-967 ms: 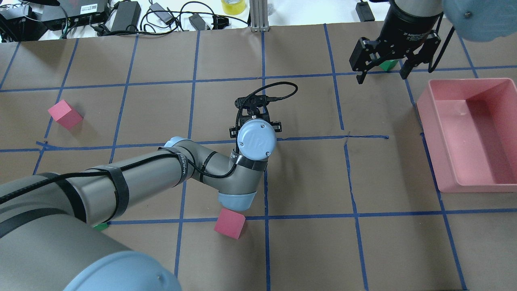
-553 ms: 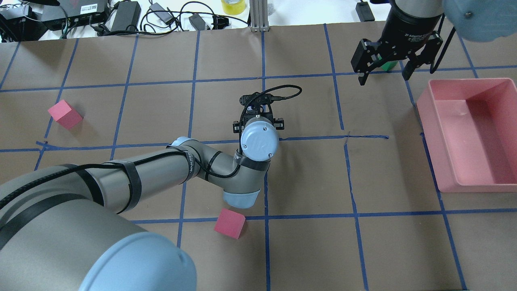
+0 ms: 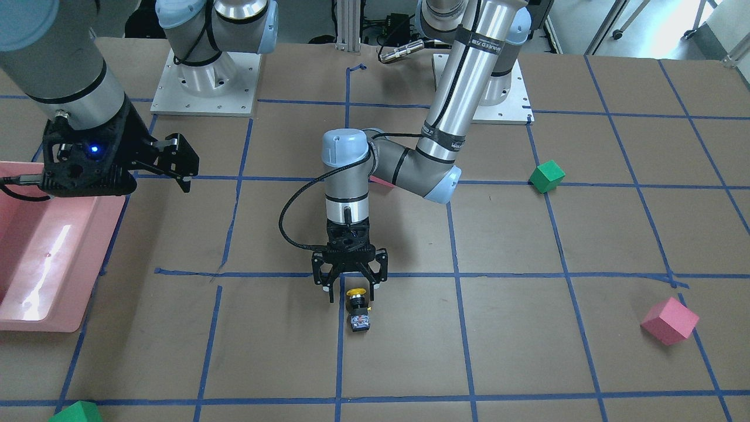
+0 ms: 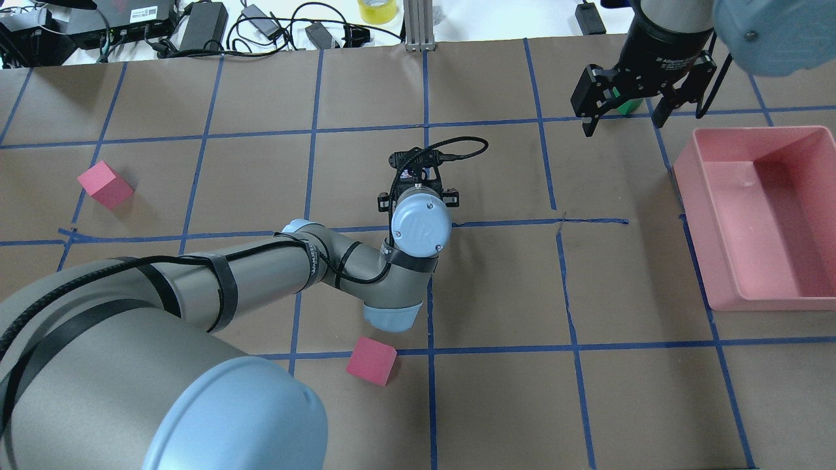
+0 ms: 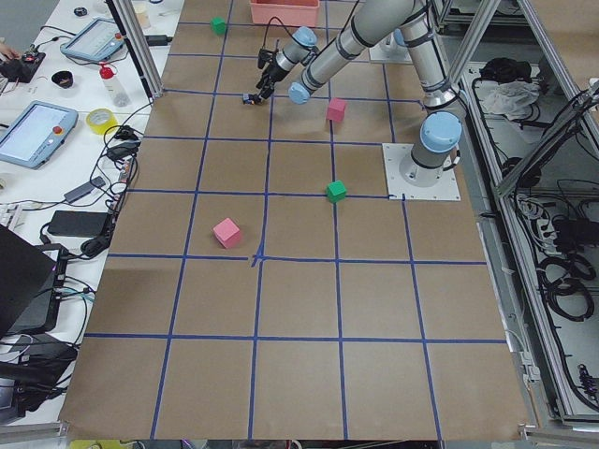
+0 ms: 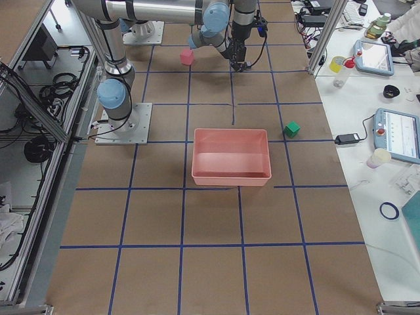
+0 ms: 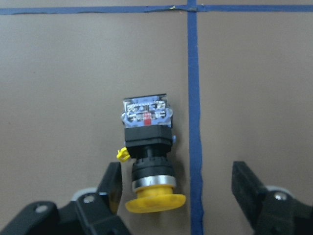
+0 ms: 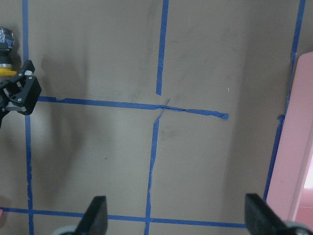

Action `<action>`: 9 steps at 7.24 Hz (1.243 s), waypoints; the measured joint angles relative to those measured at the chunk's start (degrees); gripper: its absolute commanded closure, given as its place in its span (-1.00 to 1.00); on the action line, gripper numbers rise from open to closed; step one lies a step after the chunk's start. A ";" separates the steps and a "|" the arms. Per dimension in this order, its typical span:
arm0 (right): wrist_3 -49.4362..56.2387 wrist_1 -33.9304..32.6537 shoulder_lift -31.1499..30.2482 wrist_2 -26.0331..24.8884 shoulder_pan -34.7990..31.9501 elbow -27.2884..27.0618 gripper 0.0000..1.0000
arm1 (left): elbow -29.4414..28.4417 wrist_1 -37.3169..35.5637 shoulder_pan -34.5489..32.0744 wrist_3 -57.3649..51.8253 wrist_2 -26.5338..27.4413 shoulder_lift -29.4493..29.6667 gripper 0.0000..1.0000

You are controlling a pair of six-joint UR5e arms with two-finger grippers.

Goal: Align button upright
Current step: 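Lower the left gripper and grasp the switch around its black body, then lift the switch with the left gripper and rotate it cap-up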

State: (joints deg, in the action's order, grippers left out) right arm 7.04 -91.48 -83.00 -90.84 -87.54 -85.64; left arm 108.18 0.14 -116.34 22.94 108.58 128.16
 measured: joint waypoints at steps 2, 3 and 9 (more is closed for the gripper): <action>-0.76 -0.12 -0.36 0.16 0.06 0.01 -1.00 | 1.34 -0.47 0.63 0.05 0.06 0.00 -0.40; -1.04 0.03 -0.77 0.12 -0.26 0.09 -1.00 | 1.47 -0.59 0.77 0.06 0.06 -0.08 -0.26; -1.11 5.20 -3.46 -0.36 -3.46 -0.06 -1.00 | 0.81 -0.60 0.83 0.03 -0.37 -0.39 0.46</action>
State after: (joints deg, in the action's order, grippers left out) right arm 5.92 -86.28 -86.46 -91.20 -91.00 -85.70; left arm 108.99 -0.46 -115.51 22.97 108.21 127.77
